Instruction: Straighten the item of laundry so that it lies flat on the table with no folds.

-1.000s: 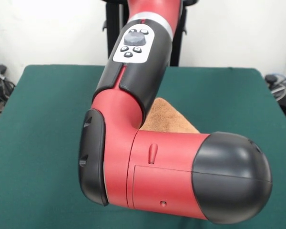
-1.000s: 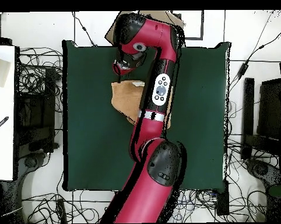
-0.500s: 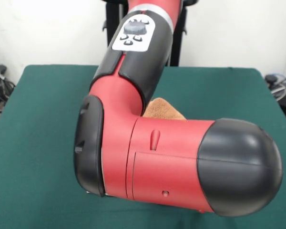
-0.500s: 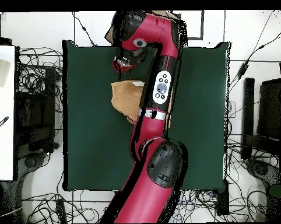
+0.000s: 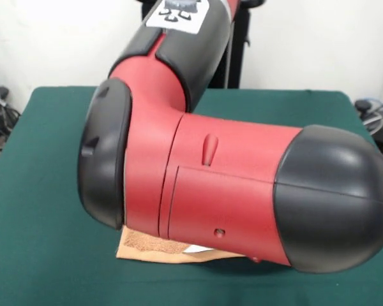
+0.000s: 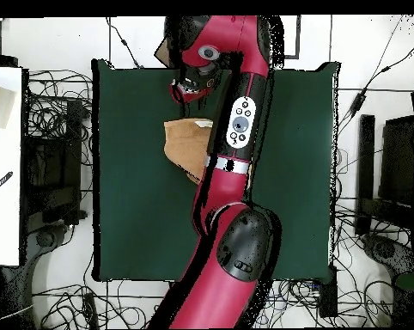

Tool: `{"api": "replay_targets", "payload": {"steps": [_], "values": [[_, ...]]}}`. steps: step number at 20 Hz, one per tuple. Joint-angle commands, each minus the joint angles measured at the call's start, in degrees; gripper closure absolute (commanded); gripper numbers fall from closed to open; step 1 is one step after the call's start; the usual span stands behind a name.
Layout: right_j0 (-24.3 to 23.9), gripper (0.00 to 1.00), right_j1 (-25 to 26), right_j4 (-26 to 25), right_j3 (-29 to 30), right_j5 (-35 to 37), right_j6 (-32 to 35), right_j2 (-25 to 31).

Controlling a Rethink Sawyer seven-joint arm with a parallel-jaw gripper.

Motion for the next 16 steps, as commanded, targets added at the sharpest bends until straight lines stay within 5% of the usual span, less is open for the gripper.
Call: {"api": "replay_targets", "payload": {"steps": [1,16], "values": [[0.37,0.0,-2.75,-7.49,-5.15,4.04,7.29,-1.38],[-1.1,0.0,-3.86,-4.79,-3.78,5.72,6.69,-3.16]]}}
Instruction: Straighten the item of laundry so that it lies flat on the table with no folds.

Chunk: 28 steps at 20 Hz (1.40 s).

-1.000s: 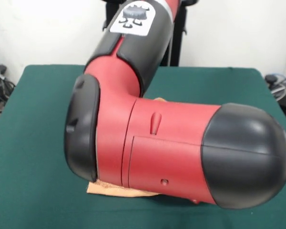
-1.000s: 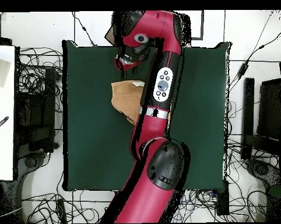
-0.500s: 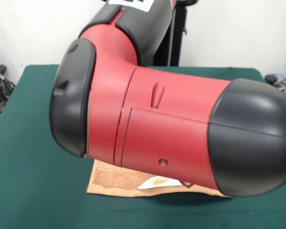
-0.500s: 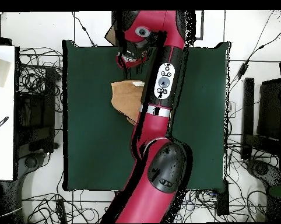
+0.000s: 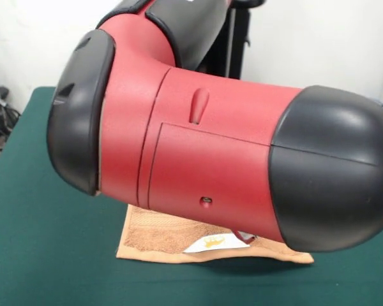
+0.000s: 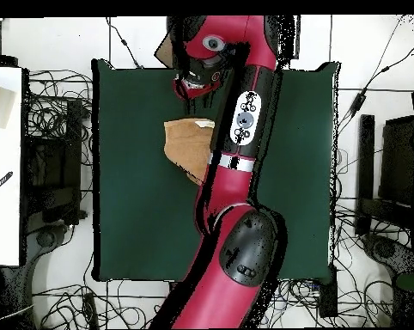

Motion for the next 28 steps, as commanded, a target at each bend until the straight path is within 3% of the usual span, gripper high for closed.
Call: {"api": "replay_targets", "payload": {"steps": [1,18,28], "values": [[-0.75,0.0,-1.68,-2.11,-3.23,2.08,6.86,-4.45],[-5.85,0.0,-8.58,24.66,12.7,5.7,18.2,-22.93],[-12.53,0.0,-14.23,46.81,32.93,-1.0,32.26,-32.39]]}}
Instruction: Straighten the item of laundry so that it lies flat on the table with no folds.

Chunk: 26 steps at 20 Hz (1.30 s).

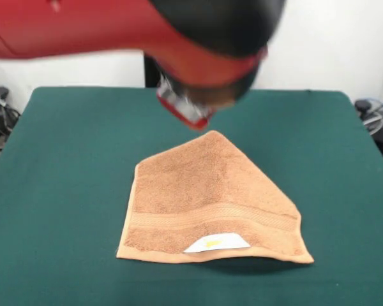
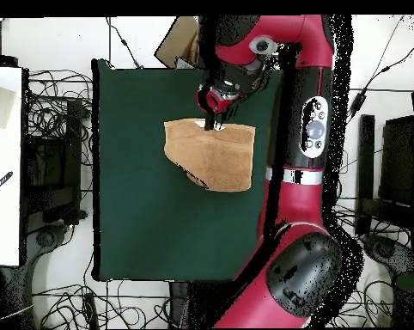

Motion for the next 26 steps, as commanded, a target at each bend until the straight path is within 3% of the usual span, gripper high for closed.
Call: {"api": "replay_targets", "payload": {"steps": [1,14,26], "values": [[-3.18,0.0,-5.0,9.66,15.05,-5.41,28.72,-13.99],[-5.96,0.0,-12.41,20.58,28.26,-14.59,35.38,-20.48],[-11.73,0.0,-24.44,27.47,44.06,-27.78,37.27,-23.84]]}}
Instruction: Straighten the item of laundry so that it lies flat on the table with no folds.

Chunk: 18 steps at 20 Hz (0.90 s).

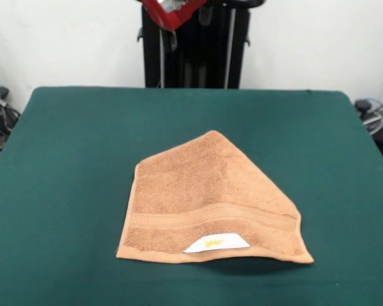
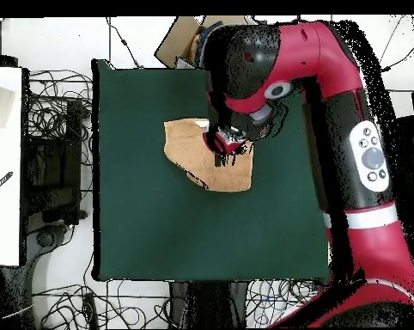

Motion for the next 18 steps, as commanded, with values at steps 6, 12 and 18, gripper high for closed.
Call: {"api": "replay_targets", "payload": {"steps": [6,12,18], "values": [[-5.18,0.0,-13.41,7.69,20.03,-13.64,16.56,-11.5],[-5.24,0.0,-16.64,12.63,22.72,-12.38,14.7,-14.17],[-6.32,0.0,-23.88,17.79,28.88,-11.58,11.64,-14.29]]}}
